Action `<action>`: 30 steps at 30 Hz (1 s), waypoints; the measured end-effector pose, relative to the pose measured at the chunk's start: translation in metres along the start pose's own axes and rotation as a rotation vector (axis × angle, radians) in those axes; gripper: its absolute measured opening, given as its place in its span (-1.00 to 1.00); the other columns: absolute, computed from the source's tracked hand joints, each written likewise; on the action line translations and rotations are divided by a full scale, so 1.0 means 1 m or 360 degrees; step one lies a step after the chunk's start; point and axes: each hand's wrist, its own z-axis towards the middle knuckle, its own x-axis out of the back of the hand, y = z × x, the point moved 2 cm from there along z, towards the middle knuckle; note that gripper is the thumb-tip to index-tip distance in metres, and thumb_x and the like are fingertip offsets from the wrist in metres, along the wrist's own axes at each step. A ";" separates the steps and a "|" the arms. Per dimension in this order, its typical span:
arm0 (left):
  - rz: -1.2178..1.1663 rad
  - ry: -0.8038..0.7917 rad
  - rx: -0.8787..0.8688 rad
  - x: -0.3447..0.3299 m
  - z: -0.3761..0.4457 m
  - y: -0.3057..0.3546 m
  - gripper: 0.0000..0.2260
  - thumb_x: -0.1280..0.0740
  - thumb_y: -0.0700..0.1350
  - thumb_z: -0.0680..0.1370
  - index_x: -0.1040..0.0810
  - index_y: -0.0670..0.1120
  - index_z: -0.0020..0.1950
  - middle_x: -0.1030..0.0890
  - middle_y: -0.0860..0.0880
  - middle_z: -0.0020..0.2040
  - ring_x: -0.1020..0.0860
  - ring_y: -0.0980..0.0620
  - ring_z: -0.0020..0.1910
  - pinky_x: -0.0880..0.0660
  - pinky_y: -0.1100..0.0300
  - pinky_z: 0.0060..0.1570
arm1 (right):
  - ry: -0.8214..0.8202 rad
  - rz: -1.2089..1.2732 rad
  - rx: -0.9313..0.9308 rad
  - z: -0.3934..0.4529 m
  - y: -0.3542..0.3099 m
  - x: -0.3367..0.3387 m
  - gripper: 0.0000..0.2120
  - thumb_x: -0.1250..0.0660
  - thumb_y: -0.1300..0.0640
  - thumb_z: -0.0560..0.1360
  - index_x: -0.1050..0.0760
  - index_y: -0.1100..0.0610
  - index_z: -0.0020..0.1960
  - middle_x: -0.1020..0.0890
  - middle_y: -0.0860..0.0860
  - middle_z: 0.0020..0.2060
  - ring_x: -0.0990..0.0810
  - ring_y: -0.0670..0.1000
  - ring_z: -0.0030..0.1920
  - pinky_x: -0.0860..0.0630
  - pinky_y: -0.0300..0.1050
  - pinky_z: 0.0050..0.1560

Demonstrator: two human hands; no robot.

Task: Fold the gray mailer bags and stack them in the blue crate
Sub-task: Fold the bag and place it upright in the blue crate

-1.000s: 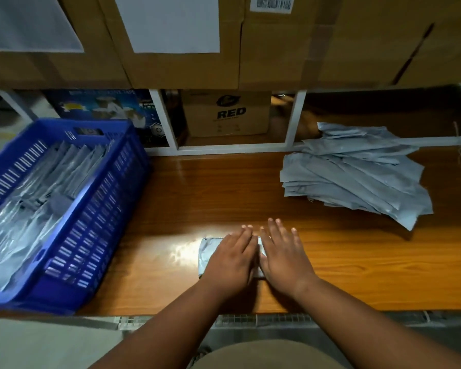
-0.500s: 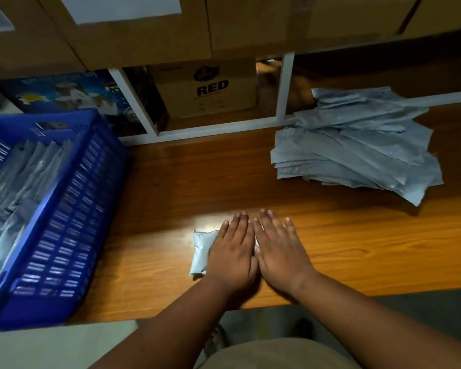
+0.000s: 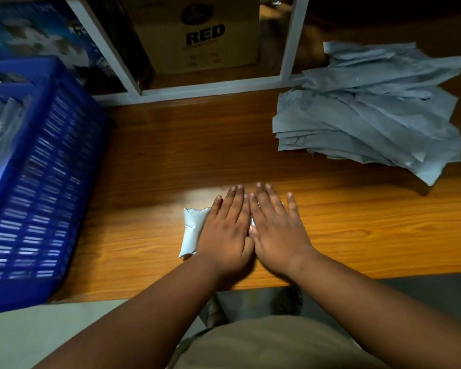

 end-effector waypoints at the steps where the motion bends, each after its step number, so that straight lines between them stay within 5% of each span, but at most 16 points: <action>1: -0.0006 -0.0008 -0.0008 0.000 0.000 -0.001 -0.31 0.00 0.13 0.67 0.00 -0.16 0.74 0.04 -0.20 0.74 0.14 -0.12 0.73 0.06 -0.17 0.67 | -0.0007 -0.0012 -0.0002 0.000 0.000 0.001 -0.30 0.11 -0.17 0.69 0.22 0.08 0.73 0.24 0.10 0.72 0.32 0.13 0.70 0.18 0.40 0.64; 7: -0.0087 -0.0149 -0.0005 0.007 0.003 -0.003 -0.27 0.13 0.18 0.63 0.07 -0.14 0.74 0.13 -0.18 0.74 0.23 -0.11 0.72 0.10 -0.20 0.66 | -0.0074 -0.0008 -0.0042 -0.002 -0.005 0.014 -0.32 0.15 -0.18 0.72 0.30 0.03 0.73 0.35 0.06 0.69 0.42 0.09 0.67 0.35 0.38 0.61; 11: -0.0008 -0.0108 -0.0069 0.018 -0.003 -0.004 -0.29 0.03 0.17 0.65 -0.05 -0.15 0.74 -0.02 -0.21 0.73 0.08 -0.14 0.73 0.09 -0.16 0.67 | 0.0013 0.0025 -0.0017 -0.001 -0.007 0.024 -0.32 0.15 -0.18 0.71 0.17 0.07 0.75 0.20 0.09 0.72 0.28 0.11 0.71 0.30 0.31 0.65; 17: 0.0017 0.0086 -0.0111 0.016 -0.014 -0.015 -0.37 -0.12 0.10 0.67 -0.23 -0.15 0.70 -0.25 -0.21 0.68 -0.14 -0.20 0.69 -0.06 -0.18 0.66 | 0.0117 0.0393 0.0196 0.014 -0.030 0.016 -0.37 -0.08 0.09 0.72 0.01 0.12 0.75 -0.01 0.06 0.74 0.15 0.01 0.72 0.20 -0.06 0.69; 20: -0.0013 0.0088 -0.0076 0.011 -0.018 -0.019 -0.37 -0.14 0.09 0.65 -0.23 -0.14 0.70 -0.26 -0.20 0.68 -0.15 -0.19 0.69 -0.09 -0.20 0.64 | 0.0159 0.0277 0.0175 0.013 -0.029 0.007 -0.36 -0.06 0.05 0.70 -0.01 0.11 0.75 -0.07 0.05 0.73 0.05 0.01 0.72 0.03 0.10 0.71; 30: -0.0072 0.0210 -0.0007 0.006 -0.022 -0.025 -0.34 -0.17 0.05 0.67 -0.10 -0.11 0.74 -0.12 -0.10 0.73 -0.02 -0.08 0.72 -0.03 -0.20 0.65 | 0.0072 -0.0038 -0.0011 0.018 -0.030 0.006 -0.30 0.07 -0.11 0.68 0.13 0.09 0.75 0.07 0.09 0.74 0.13 0.11 0.73 0.05 0.44 0.62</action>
